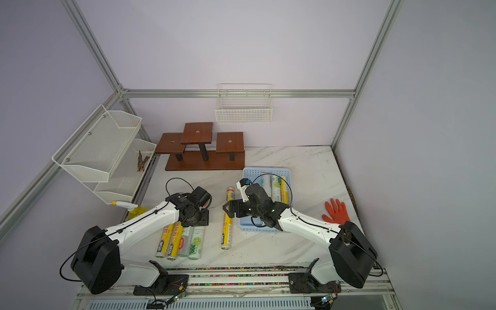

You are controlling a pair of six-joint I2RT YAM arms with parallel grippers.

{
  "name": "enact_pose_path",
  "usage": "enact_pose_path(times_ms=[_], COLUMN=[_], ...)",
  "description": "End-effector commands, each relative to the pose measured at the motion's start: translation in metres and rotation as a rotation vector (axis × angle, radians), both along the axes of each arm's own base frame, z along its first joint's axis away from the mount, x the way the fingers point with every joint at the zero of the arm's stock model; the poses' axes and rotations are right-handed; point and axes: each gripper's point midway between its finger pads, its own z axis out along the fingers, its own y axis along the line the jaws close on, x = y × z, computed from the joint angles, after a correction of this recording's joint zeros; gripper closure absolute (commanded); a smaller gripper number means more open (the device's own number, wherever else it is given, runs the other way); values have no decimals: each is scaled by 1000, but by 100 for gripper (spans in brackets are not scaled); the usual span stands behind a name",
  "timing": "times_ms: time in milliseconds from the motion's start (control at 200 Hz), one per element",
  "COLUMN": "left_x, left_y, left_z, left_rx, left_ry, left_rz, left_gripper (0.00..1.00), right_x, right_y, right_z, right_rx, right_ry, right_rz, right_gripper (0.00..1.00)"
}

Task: Put the plastic wrap into the basket
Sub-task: Pick up the plastic wrap from the center of the board.

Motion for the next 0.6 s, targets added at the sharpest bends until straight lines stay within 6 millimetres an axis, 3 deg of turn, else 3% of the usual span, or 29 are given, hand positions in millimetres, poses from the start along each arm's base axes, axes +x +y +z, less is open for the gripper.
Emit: enact_pose_path(times_ms=[0, 200, 595], left_x=[8, 7, 19], left_y=[-15, -5, -10], left_z=[0, -21, -42], left_rx=[-84, -6, 49], left_ry=[-11, 35, 82], left_rz=[4, 22, -22], left_gripper=[36, 37, 37], right_x=[-1, -5, -6], right_y=[12, 17, 17], right_z=[8, 0, -9], right_rx=[45, 54, 51], right_ry=[-17, 5, 25], right_rz=[26, 35, 31], right_gripper=[8, 7, 5])
